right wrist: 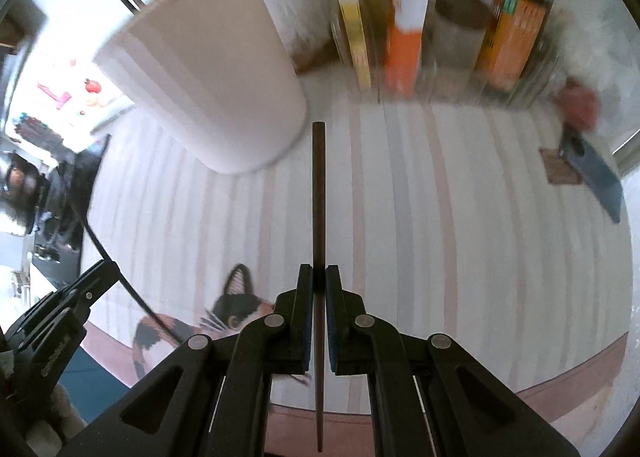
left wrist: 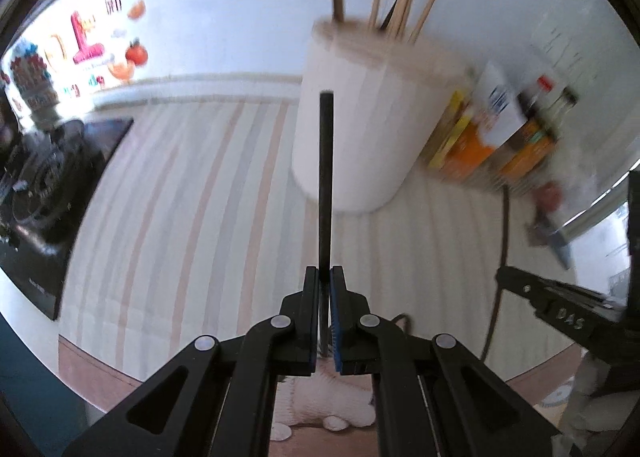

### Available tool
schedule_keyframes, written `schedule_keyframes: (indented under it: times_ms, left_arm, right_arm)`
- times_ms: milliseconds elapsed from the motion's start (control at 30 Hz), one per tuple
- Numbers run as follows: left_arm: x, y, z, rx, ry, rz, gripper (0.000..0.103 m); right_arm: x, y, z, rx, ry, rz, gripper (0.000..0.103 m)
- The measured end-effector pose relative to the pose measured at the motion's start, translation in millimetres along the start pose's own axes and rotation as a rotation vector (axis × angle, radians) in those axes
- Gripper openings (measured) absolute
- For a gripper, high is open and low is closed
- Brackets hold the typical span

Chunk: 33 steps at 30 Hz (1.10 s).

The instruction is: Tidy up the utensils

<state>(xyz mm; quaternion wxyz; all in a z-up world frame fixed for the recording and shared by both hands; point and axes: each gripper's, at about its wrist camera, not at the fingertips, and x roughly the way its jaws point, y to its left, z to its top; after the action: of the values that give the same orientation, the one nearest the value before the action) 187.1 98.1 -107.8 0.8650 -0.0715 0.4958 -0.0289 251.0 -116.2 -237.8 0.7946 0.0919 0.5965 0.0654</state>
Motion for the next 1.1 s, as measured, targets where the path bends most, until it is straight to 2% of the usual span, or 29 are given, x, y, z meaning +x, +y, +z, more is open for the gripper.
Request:
schedule_keyframes:
  times_ms: [233, 467, 600, 767, 800, 867, 933, 1000, 1067, 1100]
  left_arm:
    - [-69.9, -6.7, 29.3, 0.018, -0.177, -0.038, 0.002]
    - [-127.8, -11.5, 70.7, 0.033, -0.310, -0.059, 0.000]
    - [-148.5, -11.3, 91.9, 0.038, -0.352, -0.057, 0.000]
    - [-136.2, 11.8, 103.9, -0.025, -0.333, -0.011, 0.004]
    - [-131.7, 15.7, 103.6, -0.041, -0.320, -0.006, 0.007]
    - [-112.6, 30.3, 106.7, -0.104, -0.275, 0.022, 0.023]
    - [-95.4, 43.8, 112.6, -0.157, -0.253, 0.056, 0.066]
    - [-78.6, 56.9, 124.3, -0.185, -0.266, 0.112, 0.079]
    - [-60.7, 66.8, 138.5, -0.184, -0.261, 0.174, 0.080]
    - [-51.4, 71.2, 145.8, -0.183, -0.245, 0.205, 0.089]
  right_arm:
    - [-64.6, 11.8, 10.0, -0.018, -0.150, 0.064, 0.006]
    - [-129.0, 37.0, 47.6, -0.050, -0.297, 0.131, 0.006]
    - [-160.8, 47.3, 72.9, -0.060, -0.364, 0.161, 0.006]
    - [-184.5, 59.0, 92.7, -0.063, -0.410, 0.188, 0.006]
    - [-187.4, 60.8, 96.4, -0.060, -0.427, 0.185, 0.006]
    - [-193.9, 62.1, 106.4, -0.035, -0.482, 0.191, 0.006]
    - [-200.7, 66.8, 120.8, -0.020, -0.563, 0.175, 0.006]
    - [-203.8, 75.0, 136.6, -0.026, -0.639, 0.159, 0.006]
    - [-202.6, 84.3, 154.6, -0.033, -0.710, 0.140, 0.006]
    - [-198.2, 91.5, 166.2, -0.048, -0.749, 0.125, 0.006]
